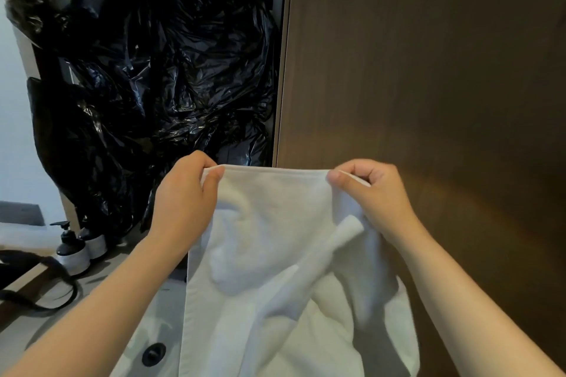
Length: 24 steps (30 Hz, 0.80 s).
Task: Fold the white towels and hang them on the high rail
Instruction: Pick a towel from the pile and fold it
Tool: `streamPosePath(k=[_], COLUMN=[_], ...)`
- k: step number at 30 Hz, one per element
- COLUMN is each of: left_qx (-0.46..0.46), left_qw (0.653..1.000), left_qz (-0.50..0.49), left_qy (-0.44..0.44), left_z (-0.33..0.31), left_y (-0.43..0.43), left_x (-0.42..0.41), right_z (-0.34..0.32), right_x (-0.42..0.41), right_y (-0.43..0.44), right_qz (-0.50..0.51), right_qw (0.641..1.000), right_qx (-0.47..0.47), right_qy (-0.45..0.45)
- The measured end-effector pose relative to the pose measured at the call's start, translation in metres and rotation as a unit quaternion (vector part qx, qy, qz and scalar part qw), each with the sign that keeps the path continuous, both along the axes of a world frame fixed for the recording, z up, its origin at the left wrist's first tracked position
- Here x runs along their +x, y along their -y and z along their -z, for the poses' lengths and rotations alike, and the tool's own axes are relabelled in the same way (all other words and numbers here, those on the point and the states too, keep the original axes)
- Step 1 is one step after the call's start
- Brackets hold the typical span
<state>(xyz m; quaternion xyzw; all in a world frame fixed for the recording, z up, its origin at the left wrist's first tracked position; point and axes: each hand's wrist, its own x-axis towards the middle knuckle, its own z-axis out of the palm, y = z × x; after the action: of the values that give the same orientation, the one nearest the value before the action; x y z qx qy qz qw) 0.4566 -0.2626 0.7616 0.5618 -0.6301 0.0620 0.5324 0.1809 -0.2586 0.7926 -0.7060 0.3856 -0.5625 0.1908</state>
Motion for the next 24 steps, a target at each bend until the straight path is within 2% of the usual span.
streamPosePath(k=[2,4,5,9,12,16,19,24], left_qx=[-0.016,-0.024,-0.016,0.044,0.079,0.106,0.129,0.105], left_qw=[1.0,1.0,1.0,0.999,0.99,0.975,0.962,0.96], left_qz=[-0.009,-0.018,-0.017,0.024,0.112,0.193,0.242,0.258], left_qy=[-0.005,0.003,0.008,0.005,-0.027,0.016,0.012,-0.003], left_z=[-0.014,-0.022,-0.022,0.0,0.013,0.014,0.011,0.005], left_y=[0.003,0.004,0.003,-0.008,-0.014,-0.013,-0.013,-0.019], left_x=[-0.004,-0.009,-0.012,-0.028,-0.047,-0.064,-0.071,-0.076], right_z=[-0.021,-0.034,-0.033,-0.008,0.007,0.013,0.015,0.015], right_x=[-0.004,-0.002,0.0,0.006,0.007,0.012,0.012,0.007], right_y=[0.003,0.003,0.003,0.002,0.001,-0.005,-0.01,-0.014], right_qz=[0.101,0.194,0.211,0.187,0.154,0.104,0.087,0.083], right_qw=[0.982,0.931,0.918,0.931,0.951,0.969,0.975,0.977], right_qx=[-0.102,-0.193,-0.206,-0.176,-0.137,-0.101,-0.096,-0.081], right_qy=[-0.119,-0.242,-0.267,-0.259,-0.23,-0.202,-0.178,-0.181])
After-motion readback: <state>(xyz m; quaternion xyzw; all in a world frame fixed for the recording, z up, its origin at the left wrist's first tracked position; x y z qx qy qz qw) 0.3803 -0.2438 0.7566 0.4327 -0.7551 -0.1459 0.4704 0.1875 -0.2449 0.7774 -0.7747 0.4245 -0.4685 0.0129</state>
